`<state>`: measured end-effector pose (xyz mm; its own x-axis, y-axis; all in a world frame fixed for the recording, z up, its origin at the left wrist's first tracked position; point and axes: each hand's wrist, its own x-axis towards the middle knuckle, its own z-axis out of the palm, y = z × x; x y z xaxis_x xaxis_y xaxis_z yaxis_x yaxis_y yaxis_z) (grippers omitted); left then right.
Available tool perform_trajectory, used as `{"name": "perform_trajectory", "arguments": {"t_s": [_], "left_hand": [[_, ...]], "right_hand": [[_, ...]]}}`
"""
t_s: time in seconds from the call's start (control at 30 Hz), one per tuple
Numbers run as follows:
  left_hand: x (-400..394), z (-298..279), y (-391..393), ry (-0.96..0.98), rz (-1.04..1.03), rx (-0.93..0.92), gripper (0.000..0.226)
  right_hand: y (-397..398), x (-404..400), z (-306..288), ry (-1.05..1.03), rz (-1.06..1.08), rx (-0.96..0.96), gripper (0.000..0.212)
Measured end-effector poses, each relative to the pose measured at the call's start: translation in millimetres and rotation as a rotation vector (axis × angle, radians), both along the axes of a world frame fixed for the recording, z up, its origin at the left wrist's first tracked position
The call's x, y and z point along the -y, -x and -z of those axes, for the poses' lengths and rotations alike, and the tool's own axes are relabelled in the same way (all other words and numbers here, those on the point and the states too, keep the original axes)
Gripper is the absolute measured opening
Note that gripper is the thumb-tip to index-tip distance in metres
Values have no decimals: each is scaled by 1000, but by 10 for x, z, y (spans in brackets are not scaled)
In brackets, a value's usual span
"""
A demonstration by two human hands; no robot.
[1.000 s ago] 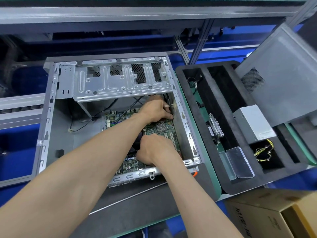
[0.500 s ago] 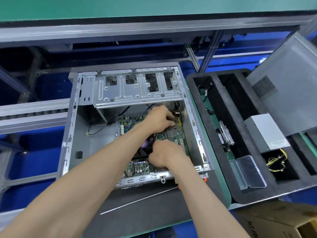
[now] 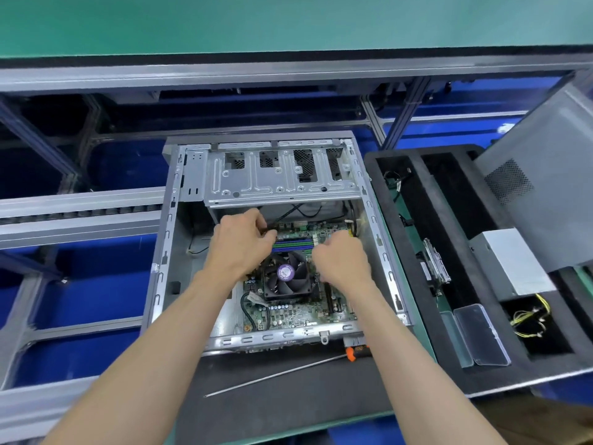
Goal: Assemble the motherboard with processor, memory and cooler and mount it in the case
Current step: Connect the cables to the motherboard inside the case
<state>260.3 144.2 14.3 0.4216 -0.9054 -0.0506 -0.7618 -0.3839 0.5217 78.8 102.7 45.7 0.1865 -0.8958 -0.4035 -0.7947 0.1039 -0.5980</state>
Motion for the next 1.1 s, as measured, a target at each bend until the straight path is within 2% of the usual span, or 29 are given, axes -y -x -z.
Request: {"name": "perform_trajectory", "arguments": {"t_s": [0.07,0.13,0.17,0.23,0.33,0.43,0.47,0.57,0.63,0.7,0.77,0.93,1.1], "left_hand": [[-17,41,-25,-53,97,-20,11],[-33,71,-69,-98,163,-65,10],[-32,83,-89,-100,168,-81,16],[-23,86,-126,-79,115,-120,20],[-14,98,-163,-69,-1,-136,12],[-10,133,-177,-138,39,-112,6],[-13,123,-176,-132,30,-128,11],[-30,69,-190,-70,-83,-226,16],[-32,25,-195,-21,-113,-376,16],[-47,-35,-175,8,-77,-581,15],[-56,-70,-159,49,-25,-687,11],[-68,-120,-115,134,93,-675,8],[-74,-141,-119,33,211,-815,7]], "right_hand": [[-29,119,24,-30,81,168,28],[-76,201,58,-69,105,286,23],[-104,228,75,-92,112,337,19],[-156,275,149,-153,121,425,15],[-229,307,243,-201,82,472,29],[-263,288,248,-212,54,495,37],[-263,279,245,-215,49,496,37],[-253,258,224,-221,39,502,38],[-242,251,202,-236,30,523,38],[-232,246,183,-249,20,560,32],[-234,243,162,-248,16,611,23],[-226,235,145,-271,26,712,18],[-242,239,125,-368,79,890,21]]}}
